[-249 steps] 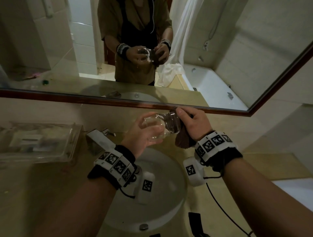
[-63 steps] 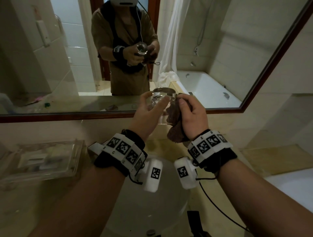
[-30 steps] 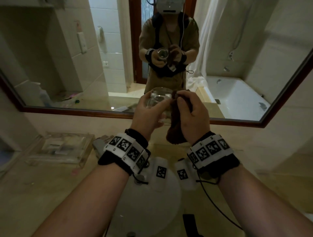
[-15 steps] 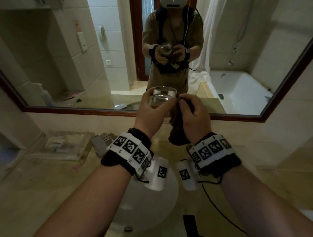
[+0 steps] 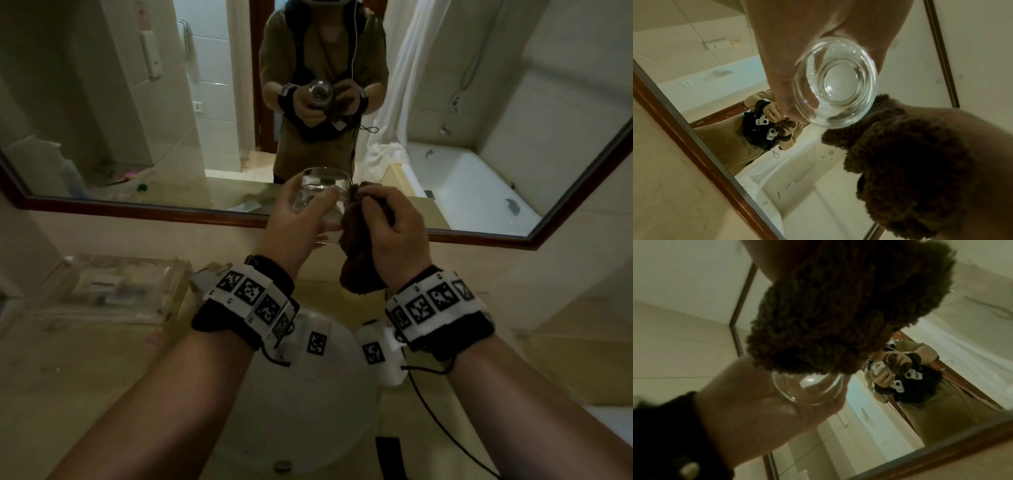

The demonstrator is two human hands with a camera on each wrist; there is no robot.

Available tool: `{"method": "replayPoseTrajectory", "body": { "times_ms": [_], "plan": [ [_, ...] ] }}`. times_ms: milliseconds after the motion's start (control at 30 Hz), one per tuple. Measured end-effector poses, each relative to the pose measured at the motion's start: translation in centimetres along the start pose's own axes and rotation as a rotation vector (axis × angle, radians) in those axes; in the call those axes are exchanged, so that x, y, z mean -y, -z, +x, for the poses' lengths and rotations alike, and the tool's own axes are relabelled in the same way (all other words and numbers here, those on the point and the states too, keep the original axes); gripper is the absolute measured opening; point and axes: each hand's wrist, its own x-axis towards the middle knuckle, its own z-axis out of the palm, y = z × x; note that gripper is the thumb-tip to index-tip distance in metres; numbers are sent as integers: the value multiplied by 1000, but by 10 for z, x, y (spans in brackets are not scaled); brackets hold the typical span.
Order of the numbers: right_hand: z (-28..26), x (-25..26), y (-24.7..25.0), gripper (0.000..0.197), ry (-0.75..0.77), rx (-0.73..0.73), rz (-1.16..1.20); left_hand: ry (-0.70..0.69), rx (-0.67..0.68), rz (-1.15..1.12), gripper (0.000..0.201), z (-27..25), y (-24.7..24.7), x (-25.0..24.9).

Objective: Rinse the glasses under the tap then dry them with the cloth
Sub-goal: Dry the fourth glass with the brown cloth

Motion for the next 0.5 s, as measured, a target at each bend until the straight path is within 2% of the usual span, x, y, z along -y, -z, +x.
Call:
{"method": "replayPoseTrajectory", "body": {
  "times_ms": [100,200,333,400,467,500],
  "plan": [
    [-2,10,-14,18,41,-46,-7,47,43,-55,45,5,14,2],
    [-1,5,-26,13,-64,-37,-17,122,128,-158,36,4,27,4],
    [1,0,-36,14,-122,-61,-64,101,206,-75,31,6,39,8],
    [0,1,-41,15,-123,-92,-87,105,186,-56,46,9,43,5],
    [-2,2,-45,15,-120,-115,-104,36,172,5,62,13,45,5],
    [-3,4,-47,13,-108,-117,-112,-1,183,30,64,14,47,6]
  ]
}}
